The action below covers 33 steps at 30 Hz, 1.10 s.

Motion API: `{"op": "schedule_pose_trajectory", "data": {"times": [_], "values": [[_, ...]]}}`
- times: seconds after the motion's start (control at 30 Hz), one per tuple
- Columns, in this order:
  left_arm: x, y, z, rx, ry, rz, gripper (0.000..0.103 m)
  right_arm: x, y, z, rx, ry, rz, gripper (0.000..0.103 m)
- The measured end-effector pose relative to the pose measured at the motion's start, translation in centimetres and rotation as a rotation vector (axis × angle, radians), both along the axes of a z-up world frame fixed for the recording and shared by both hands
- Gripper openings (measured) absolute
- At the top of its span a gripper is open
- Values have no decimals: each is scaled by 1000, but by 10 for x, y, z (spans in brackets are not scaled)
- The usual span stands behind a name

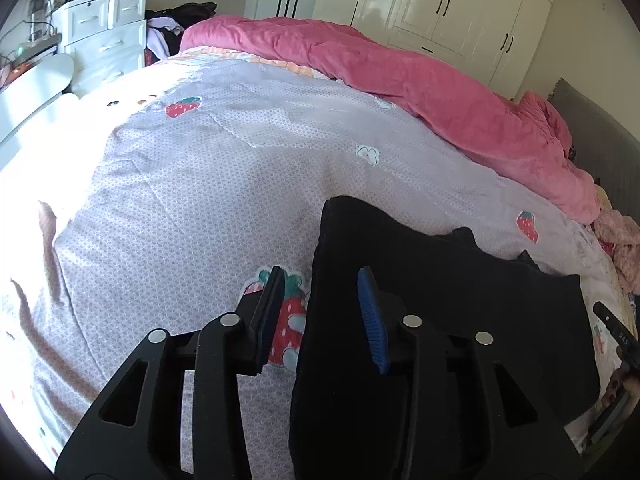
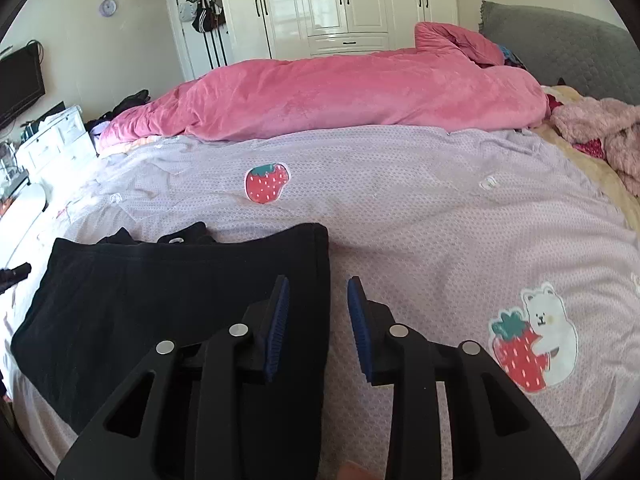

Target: Fold small clothes

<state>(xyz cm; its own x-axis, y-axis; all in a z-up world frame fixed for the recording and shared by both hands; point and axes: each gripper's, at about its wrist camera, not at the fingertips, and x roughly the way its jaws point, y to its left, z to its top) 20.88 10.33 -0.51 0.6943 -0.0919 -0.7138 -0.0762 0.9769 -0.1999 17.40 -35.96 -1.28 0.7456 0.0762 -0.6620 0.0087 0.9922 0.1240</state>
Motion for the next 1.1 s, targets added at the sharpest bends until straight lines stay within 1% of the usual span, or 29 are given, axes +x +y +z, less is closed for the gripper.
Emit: {"op": "schedule_pose_trajectory", "data": {"times": [0.03,0.13,0.2,0.23,0.33,0.47,0.53,0.57,0.6,0.63,0.67,0.73,0.8,0.83,0.93,1.0,1.07,1.1], "values": [[-4,1,-4,1,2,1,37,-3,-3,-1,9,3,-7,36],[-13,3,-16,-5,27,-6,38,-6,-7,-4,22,18,-12,38],[-16,3,-23,-10,39,-9,38,-5,-8,-6,29,31,-5,44],[-18,2,-26,-19,43,-14,38,-3,-7,-7,31,37,5,50],[-21,1,-31,-53,52,-23,38,4,1,-9,45,40,59,50],[-23,-1,-39,-50,60,-19,38,15,14,-17,23,74,89,50],[-24,-1,-40,-58,57,-13,37,16,17,-22,13,84,93,50],[-24,-2,-40,-64,55,-22,26,16,17,-24,11,85,90,47],[-24,-5,-39,-68,51,-33,16,15,16,-25,9,87,85,37],[-25,-8,-38,-56,47,-36,13,14,16,-25,8,85,84,15],[-25,-11,-35,-35,41,-41,8,11,16,-24,0,73,74,9],[-27,-15,-30,-6,26,-48,7,4,17,-16,-43,32,47,7],[-28,-15,-27,8,18,-47,7,-3,17,-12,-100,6,15,7],[-27,-14,-28,9,21,-46,7,-3,15,-14,-99,11,15,7],[-26,-14,-37,15,37,-41,8,3,12,-29,-103,65,-7,9],[-27,-16,-41,35,36,-43,8,7,10,-34,-100,88,-22,16],[-29,-18,-39,50,30,-44,8,8,5,-34,-85,93,-46,27],[-30,-19,-38,52,29,-45,8,7,3,-33,-79,90,-56,29]]}}
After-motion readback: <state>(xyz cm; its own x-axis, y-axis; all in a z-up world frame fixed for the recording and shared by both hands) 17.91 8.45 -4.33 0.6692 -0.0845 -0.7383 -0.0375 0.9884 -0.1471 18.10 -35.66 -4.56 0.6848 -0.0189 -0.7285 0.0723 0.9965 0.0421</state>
